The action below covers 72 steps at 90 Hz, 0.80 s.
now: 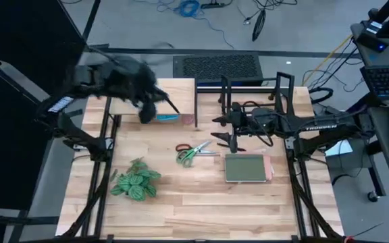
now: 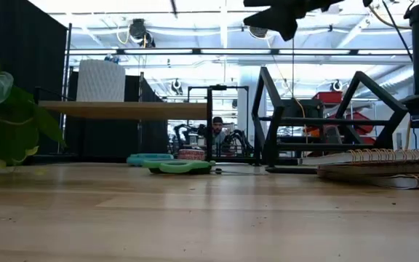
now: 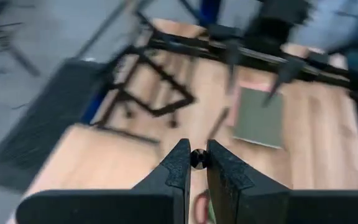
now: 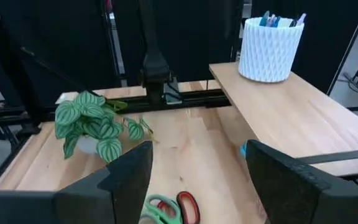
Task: Stock shelves
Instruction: Remove the black pen from the white pen holder
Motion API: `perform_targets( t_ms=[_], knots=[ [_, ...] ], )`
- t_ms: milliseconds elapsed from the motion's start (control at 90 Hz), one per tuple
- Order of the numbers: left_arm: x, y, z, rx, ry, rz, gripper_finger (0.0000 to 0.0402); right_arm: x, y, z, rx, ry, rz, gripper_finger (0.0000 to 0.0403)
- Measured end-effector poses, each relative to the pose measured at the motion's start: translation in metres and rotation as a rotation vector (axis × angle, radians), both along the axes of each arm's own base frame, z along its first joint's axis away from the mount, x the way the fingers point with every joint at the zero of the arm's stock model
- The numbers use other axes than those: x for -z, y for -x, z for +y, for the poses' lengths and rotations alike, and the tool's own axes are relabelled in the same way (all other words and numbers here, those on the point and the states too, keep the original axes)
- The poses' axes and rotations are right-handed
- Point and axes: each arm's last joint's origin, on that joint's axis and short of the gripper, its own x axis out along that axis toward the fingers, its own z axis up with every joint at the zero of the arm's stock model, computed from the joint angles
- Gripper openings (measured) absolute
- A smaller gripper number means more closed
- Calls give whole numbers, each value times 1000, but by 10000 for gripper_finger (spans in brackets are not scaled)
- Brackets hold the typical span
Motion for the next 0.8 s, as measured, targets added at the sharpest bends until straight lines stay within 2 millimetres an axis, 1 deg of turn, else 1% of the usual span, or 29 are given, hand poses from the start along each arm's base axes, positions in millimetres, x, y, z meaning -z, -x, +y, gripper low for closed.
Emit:
perform_targets(
  t_ms=[111, 200, 278, 356, 411, 567, 622, 689, 744, 800],
  knots=[
    [17, -32, -14, 102, 4, 9, 21, -1, 0, 3, -14, 26, -9, 247],
    [28, -53, -25, 167, 15, 18, 21, -3, -1, 8, -41, 45, -21, 241],
    [32, -70, -32, 195, 9, -21, 21, -3, -1, 13, -62, 48, -21, 235],
    [35, -83, -38, 217, 5, -56, 21, -2, -1, 17, -80, 48, -18, 229],
    [36, -89, -41, 224, 2, -74, 21, -2, -1, 21, -94, 46, -18, 226],
    [48, -105, -41, 223, 4, -55, 21, -2, 0, 30, -129, 47, -13, 213],
    [51, -111, -40, 221, 2, -65, 21, -1, 0, 31, -134, 48, -4, 199],
    [52, -116, -40, 222, -1, -82, 21, 1, 1, 32, -136, 48, 10, 169],
    [53, -120, -40, 223, -2, -90, 21, 2, 1, 32, -137, 49, 23, 137],
    [54, -123, -40, 226, -7, -99, 21, 4, 1, 32, -138, 56, 44, 96]
  ],
)
